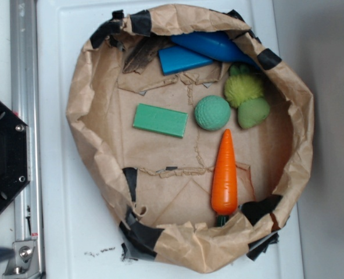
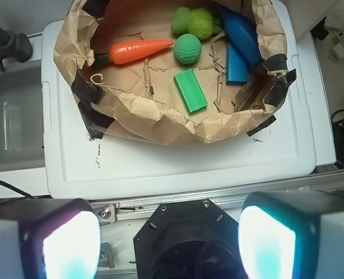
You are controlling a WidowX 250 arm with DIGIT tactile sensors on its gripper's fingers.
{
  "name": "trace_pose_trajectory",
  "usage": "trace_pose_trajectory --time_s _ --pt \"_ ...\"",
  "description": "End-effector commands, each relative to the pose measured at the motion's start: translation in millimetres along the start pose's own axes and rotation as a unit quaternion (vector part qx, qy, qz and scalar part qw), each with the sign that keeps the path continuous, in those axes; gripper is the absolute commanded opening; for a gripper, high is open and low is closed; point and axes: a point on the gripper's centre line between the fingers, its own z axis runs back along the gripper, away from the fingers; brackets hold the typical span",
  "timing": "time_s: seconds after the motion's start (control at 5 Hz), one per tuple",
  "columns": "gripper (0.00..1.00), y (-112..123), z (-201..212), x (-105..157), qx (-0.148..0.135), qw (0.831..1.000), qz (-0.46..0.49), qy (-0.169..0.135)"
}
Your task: Grab the green ball.
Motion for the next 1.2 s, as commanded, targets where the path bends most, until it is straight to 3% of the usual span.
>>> trace_pose_trajectory --time_s 0.0,0.2,0.4,0.6,1.0 --pt "1.00 0.0 0.0 0.0 0.000 1.000 0.000 0.000" --pt "1.00 21.9 -48.7 45.8 -0.001 1.000 -0.015 -0.026" --pt "1.00 24.4 -84.4 98.0 -0.051 0.994 -0.019 -0.099" --pt "1.00 30.7 -123.1 137.3 -0.064 0.993 -0.034 -0.088" --pt "1.00 27.6 -193.9 155.7 -0.041 0.994 -0.086 -0.049"
